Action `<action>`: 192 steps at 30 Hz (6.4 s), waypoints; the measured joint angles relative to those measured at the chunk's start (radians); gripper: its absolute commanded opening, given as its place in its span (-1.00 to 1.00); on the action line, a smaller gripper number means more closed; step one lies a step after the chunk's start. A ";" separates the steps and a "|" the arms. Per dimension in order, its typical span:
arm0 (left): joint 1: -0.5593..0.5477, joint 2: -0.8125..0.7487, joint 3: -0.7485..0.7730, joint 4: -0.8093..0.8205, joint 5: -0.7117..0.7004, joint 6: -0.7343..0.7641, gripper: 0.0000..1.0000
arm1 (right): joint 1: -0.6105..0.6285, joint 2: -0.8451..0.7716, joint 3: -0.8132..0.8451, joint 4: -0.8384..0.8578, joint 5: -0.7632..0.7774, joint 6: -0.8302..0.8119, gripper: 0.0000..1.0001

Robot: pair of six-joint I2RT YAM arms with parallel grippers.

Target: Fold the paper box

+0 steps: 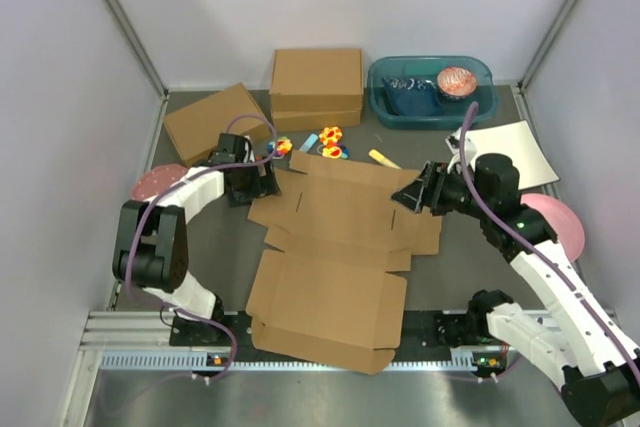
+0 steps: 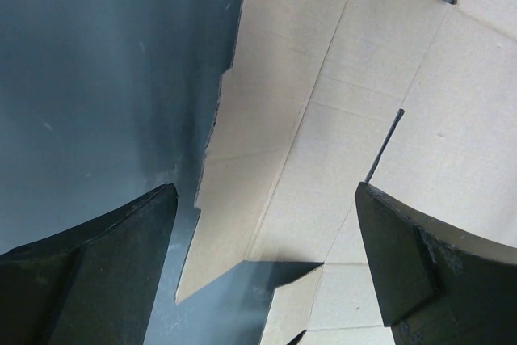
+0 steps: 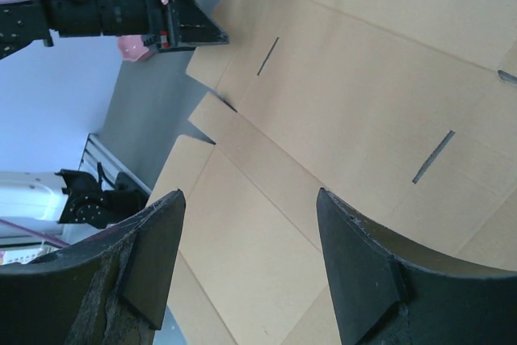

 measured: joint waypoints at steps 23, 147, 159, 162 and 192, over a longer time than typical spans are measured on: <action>-0.075 -0.022 -0.118 0.182 0.188 0.007 -0.91 | 0.000 0.091 0.048 0.023 -0.003 0.006 0.27; -0.201 -0.284 -0.100 0.645 0.059 0.013 -0.07 | 0.275 0.737 0.418 0.084 0.132 -0.621 -1.00; -0.211 -0.256 -0.212 0.754 0.298 -0.031 0.16 | 0.300 0.737 0.420 0.040 0.147 -0.623 -1.00; -0.213 -0.270 -0.258 0.758 0.330 -0.031 0.10 | 0.301 0.737 0.420 0.034 0.147 -0.623 -1.00; -0.455 -0.363 -0.288 0.721 0.135 0.064 -0.25 | 0.319 0.737 0.420 -0.034 0.180 -0.628 -1.00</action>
